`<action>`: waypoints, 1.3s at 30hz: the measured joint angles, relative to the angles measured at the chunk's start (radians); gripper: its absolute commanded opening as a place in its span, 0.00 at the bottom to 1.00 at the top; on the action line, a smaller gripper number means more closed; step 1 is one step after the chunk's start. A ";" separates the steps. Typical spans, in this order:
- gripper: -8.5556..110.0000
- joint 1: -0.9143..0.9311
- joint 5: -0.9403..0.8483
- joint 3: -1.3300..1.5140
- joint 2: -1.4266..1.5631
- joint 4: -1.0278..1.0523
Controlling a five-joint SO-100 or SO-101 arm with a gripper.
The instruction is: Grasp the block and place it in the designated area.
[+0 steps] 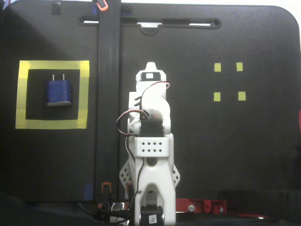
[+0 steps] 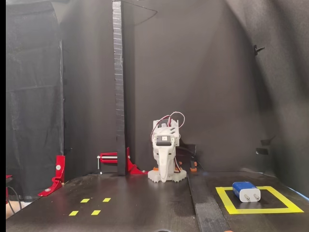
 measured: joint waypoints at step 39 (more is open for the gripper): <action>0.07 0.014 0.011 0.000 0.000 0.000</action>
